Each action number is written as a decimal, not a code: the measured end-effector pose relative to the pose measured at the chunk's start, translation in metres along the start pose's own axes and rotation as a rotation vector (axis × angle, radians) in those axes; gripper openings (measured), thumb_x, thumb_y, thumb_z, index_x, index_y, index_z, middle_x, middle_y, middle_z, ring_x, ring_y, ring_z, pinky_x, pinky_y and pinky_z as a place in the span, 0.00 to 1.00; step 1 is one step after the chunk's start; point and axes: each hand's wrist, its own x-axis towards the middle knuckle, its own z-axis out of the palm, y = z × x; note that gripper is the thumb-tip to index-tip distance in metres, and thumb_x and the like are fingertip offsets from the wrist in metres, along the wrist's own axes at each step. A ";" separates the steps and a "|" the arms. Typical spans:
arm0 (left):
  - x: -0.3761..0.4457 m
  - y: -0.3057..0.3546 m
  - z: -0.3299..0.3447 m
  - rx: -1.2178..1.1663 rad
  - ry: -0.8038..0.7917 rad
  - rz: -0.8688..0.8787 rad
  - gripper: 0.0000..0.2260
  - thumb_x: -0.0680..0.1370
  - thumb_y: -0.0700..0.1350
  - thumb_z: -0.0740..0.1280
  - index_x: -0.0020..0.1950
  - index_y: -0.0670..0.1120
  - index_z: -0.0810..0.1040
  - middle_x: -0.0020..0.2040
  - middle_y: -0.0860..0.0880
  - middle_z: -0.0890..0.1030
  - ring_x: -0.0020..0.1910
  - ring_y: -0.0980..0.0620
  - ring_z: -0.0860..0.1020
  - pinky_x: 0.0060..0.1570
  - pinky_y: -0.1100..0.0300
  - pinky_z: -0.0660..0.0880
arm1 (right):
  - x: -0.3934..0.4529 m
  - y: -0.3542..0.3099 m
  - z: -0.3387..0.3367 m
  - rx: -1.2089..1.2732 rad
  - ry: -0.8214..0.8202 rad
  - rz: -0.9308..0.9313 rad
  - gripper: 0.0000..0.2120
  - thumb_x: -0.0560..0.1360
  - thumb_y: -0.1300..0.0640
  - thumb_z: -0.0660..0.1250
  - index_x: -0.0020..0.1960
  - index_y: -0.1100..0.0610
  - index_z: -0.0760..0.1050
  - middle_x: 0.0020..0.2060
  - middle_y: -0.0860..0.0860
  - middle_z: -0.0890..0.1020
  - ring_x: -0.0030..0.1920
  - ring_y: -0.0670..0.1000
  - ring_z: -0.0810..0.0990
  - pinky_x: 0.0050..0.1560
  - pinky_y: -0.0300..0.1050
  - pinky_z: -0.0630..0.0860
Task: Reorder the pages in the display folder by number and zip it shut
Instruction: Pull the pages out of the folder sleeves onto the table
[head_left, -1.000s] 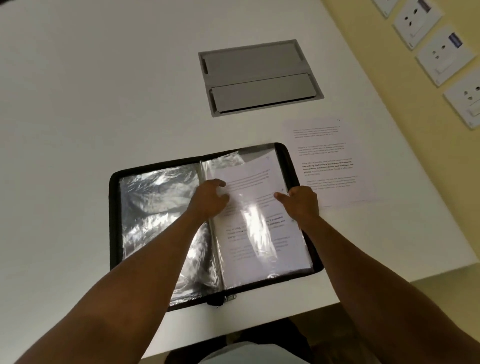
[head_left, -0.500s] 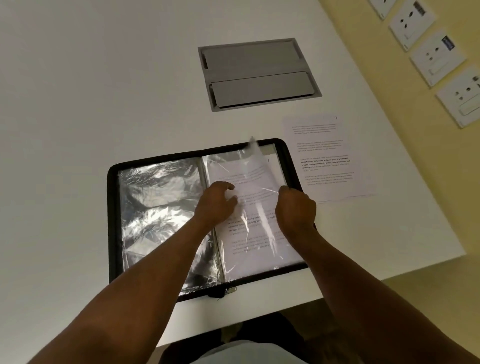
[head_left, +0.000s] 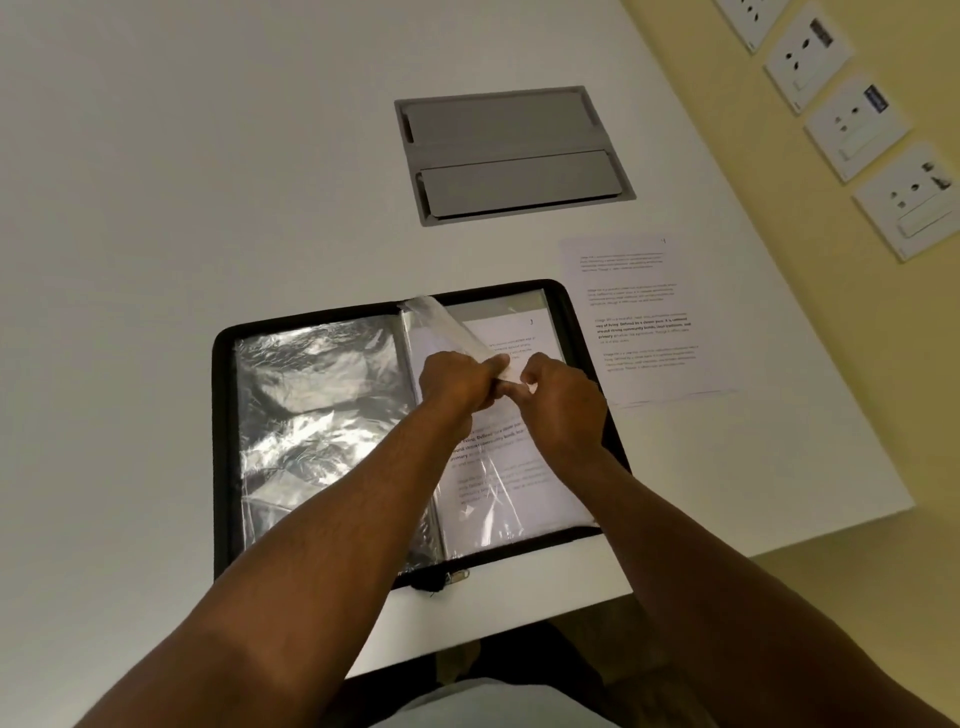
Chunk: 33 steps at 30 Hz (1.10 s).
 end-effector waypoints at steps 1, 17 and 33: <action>0.000 0.000 -0.002 0.002 0.020 0.015 0.16 0.70 0.53 0.76 0.44 0.40 0.80 0.39 0.44 0.84 0.34 0.52 0.83 0.39 0.61 0.81 | -0.001 0.002 0.000 0.043 -0.010 -0.015 0.18 0.75 0.44 0.69 0.58 0.56 0.78 0.48 0.52 0.83 0.44 0.52 0.83 0.44 0.45 0.80; 0.006 -0.022 -0.082 -0.112 -0.068 0.118 0.07 0.78 0.41 0.68 0.40 0.42 0.75 0.45 0.43 0.85 0.43 0.45 0.83 0.42 0.52 0.78 | 0.019 0.059 0.004 0.519 -0.203 0.211 0.21 0.73 0.42 0.70 0.59 0.55 0.75 0.50 0.46 0.80 0.48 0.45 0.79 0.40 0.34 0.73; 0.034 -0.097 -0.226 0.349 0.484 -0.102 0.13 0.67 0.44 0.73 0.51 0.44 0.81 0.50 0.40 0.84 0.49 0.39 0.82 0.53 0.47 0.79 | 0.030 0.100 0.028 0.563 -0.221 0.507 0.10 0.75 0.56 0.71 0.54 0.58 0.79 0.38 0.49 0.80 0.34 0.45 0.76 0.33 0.37 0.72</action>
